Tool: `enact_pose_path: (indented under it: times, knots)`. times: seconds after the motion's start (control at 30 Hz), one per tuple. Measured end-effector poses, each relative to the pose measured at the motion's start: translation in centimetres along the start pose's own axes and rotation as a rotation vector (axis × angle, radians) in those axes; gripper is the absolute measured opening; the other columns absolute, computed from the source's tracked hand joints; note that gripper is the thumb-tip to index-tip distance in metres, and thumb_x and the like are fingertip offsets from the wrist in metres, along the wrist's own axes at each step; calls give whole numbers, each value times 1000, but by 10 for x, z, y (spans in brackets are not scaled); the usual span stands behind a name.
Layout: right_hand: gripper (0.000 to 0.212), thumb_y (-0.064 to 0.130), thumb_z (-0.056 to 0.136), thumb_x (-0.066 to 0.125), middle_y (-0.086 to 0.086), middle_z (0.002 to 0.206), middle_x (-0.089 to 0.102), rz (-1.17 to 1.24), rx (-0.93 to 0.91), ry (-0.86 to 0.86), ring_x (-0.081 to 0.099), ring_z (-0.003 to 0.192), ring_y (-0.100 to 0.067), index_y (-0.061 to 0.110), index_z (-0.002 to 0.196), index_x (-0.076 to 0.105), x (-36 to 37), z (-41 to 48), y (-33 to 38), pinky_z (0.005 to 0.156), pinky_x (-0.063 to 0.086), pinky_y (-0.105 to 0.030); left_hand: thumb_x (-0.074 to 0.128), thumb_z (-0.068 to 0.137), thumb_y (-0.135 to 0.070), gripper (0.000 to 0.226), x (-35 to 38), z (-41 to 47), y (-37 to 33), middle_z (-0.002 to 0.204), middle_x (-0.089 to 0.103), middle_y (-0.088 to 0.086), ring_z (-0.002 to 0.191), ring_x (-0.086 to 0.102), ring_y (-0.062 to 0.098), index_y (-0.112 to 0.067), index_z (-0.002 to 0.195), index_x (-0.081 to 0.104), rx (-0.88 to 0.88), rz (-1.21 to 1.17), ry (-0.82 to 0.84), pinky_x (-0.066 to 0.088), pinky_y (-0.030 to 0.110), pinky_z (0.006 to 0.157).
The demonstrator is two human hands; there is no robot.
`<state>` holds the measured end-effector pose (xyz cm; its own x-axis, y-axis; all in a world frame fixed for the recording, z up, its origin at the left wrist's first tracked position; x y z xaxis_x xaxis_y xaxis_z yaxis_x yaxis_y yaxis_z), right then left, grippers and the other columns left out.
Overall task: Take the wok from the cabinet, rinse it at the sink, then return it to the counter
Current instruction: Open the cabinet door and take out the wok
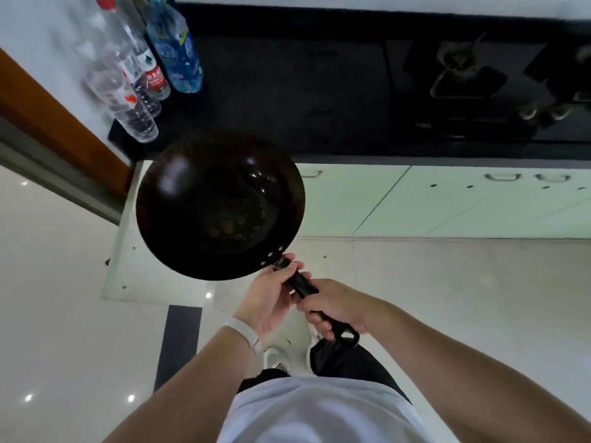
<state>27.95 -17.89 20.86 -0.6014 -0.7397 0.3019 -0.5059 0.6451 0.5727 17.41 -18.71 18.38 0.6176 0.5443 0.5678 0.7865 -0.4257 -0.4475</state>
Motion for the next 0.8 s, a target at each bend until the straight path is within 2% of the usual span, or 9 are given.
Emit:
enact_pose_path:
  times: [0.23,0.37,0.53,0.8]
  knots:
    - [6,13,96,54,-2,60,47,59,-122,-91,40,47,-15,14,98,48,-22,-45,31,44,38,-25,53,98,-4,13,66,-4,-23,86,64,4,76,66,20,-11,108,56,48,149,86,54,38,76]
    - [7,14,97,54,-2,60,46,67,-177,-125,40,48,-15,13,100,48,-57,-79,38,44,38,-26,54,97,-4,13,118,3,-14,89,66,6,77,66,22,-10,108,58,68,198,97,50,45,87]
    - [9,17,97,55,-2,61,46,91,-243,-181,40,47,-15,14,99,48,-121,-131,33,44,39,-26,53,97,-3,13,199,17,16,86,67,5,75,67,22,-10,107,59,59,265,140,49,46,87]
    - [12,24,100,54,-3,61,48,201,-338,-353,41,48,-17,12,101,52,-236,-227,-4,46,39,-27,52,98,-2,11,340,49,99,86,63,5,73,66,22,-11,103,56,11,454,280,54,36,71]
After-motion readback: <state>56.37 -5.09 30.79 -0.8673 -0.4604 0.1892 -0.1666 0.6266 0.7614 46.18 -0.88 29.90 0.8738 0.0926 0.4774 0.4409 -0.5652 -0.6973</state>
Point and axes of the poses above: each hand's wrist, its own z-axis towards the middle knuckle, its own x-axis out of the palm, y = z × x, the point moved 7 cm from there along z, towards the middle knuckle
